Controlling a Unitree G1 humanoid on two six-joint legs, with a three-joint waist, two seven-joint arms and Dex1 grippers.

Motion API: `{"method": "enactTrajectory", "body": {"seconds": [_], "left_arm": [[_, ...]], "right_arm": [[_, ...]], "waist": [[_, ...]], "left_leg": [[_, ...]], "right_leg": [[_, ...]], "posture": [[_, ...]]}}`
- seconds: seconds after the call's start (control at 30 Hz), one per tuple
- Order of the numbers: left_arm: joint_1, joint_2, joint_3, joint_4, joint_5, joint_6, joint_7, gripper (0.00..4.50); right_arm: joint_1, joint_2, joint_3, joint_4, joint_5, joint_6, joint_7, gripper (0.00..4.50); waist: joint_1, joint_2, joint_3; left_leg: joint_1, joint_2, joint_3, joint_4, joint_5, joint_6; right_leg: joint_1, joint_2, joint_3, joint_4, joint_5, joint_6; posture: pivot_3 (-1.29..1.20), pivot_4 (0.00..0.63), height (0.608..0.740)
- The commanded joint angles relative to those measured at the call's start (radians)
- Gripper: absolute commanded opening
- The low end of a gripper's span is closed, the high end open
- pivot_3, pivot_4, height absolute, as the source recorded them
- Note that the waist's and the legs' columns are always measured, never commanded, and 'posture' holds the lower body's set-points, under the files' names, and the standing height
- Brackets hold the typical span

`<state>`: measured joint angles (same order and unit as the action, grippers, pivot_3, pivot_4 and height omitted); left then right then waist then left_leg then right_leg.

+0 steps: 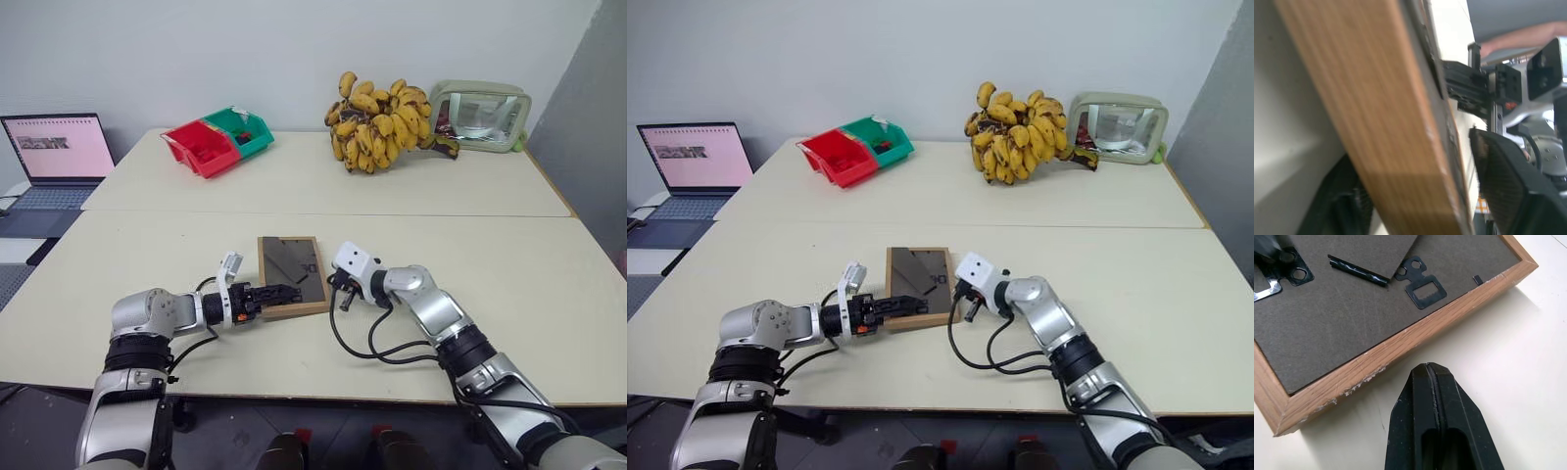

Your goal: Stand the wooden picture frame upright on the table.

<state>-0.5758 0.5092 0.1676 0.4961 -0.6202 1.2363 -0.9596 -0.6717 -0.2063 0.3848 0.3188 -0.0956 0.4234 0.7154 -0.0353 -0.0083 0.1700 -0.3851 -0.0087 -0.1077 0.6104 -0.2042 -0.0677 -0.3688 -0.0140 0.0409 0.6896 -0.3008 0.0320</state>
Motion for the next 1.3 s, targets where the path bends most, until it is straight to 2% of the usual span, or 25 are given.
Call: {"method": "enactTrajectory", "body": {"seconds": [0.03,0.13,0.23,0.33,0.43,0.57,0.8,0.93,1.17,1.3], "left_arm": [[-0.003,-0.014,0.004,-0.006,0.007,0.031,0.064,1.89],[-0.026,-0.028,0.039,-0.036,-0.027,0.052,0.083,1.49],[-0.080,-0.058,0.102,-0.117,-0.090,0.121,0.130,1.29],[-0.140,-0.078,0.138,-0.213,-0.138,0.184,0.177,1.28],[-0.181,-0.090,0.171,-0.291,-0.188,0.237,0.197,1.28],[-0.202,-0.085,0.172,-0.356,-0.214,0.225,0.209,1.28],[-0.239,-0.072,0.169,-0.418,-0.266,0.236,0.209,1.28],[-0.243,-0.060,0.158,-0.419,-0.271,0.226,0.211,1.28],[-0.240,-0.060,0.137,-0.426,-0.275,0.219,0.209,1.28],[-0.234,-0.050,0.127,-0.419,-0.268,0.204,0.206,1.28]], "right_arm": [[0.022,-0.099,-0.070,-0.113,0.022,0.025,0.033,0.00],[0.018,-0.157,-0.111,-0.146,0.062,0.044,0.079,0.00],[-0.036,-0.216,-0.212,-0.197,0.189,0.145,0.180,0.00],[-0.137,-0.244,-0.332,-0.221,0.376,0.326,0.276,0.47],[-0.250,-0.258,-0.427,-0.200,0.545,0.510,0.341,1.17],[-0.340,-0.271,-0.437,-0.129,0.615,0.562,0.390,2.04],[-0.417,-0.239,-0.379,0.030,0.576,0.453,0.419,3.77],[-0.461,-0.216,-0.349,0.115,0.550,0.383,0.431,4.49],[-0.493,-0.153,-0.320,0.129,0.540,0.329,0.441,4.49],[-0.481,-0.148,-0.326,0.038,0.588,0.390,0.450,4.49]], "waist": [[0.005,0.000,0.000],[0.002,-0.001,0.000],[0.000,-0.002,0.001],[-0.001,-0.005,0.007],[0.000,-0.012,0.015],[-0.008,-0.012,0.015],[-0.018,-0.012,0.015],[-0.021,-0.012,0.015],[-0.021,-0.012,0.015],[-0.021,-0.012,0.015]], "left_leg": [[-0.002,0.000,-0.001,0.000,0.000,0.000],[-0.007,0.000,-0.001,0.000,0.000,0.000],[-0.010,0.000,0.000,0.000,0.000,0.000],[-0.014,0.000,-0.001,0.000,0.000,0.000],[-0.017,0.001,-0.001,0.000,0.000,0.000],[-0.017,0.001,0.000,-0.002,-0.001,-0.001],[-0.025,0.001,0.001,-0.001,-0.002,-0.002],[-0.025,0.001,0.001,-0.001,-0.002,-0.002],[-0.026,0.000,0.001,-0.001,-0.002,-0.002],[-0.026,0.001,0.001,-0.001,0.000,-0.005]], "right_leg": [[0.000,0.000,-0.001,-0.001,0.000,0.000],[-0.002,0.000,-0.001,-0.008,0.003,0.004],[-0.005,0.000,0.000,-0.009,0.003,0.004],[-0.008,0.000,-0.001,-0.008,0.006,0.001],[-0.012,0.000,-0.001,-0.008,0.007,0.000],[-0.012,-0.004,-0.001,-0.010,0.006,0.000],[-0.021,-0.004,0.000,-0.009,0.005,-0.001],[-0.021,-0.004,0.000,-0.009,0.005,-0.001],[-0.021,-0.004,-0.001,-0.009,0.005,-0.001],[-0.021,-0.004,-0.001,-0.009,0.005,-0.001]], "posture": [[0.00,0.150,0.740],[0.00,0.150,0.740],[0.00,0.150,0.740],[0.00,0.150,0.740],[0.00,0.150,0.740],[0.00,0.150,0.740],[0.00,0.150,0.740],[0.00,0.150,0.740],[0.00,0.150,0.740],[0.00,0.150,0.740]]}}
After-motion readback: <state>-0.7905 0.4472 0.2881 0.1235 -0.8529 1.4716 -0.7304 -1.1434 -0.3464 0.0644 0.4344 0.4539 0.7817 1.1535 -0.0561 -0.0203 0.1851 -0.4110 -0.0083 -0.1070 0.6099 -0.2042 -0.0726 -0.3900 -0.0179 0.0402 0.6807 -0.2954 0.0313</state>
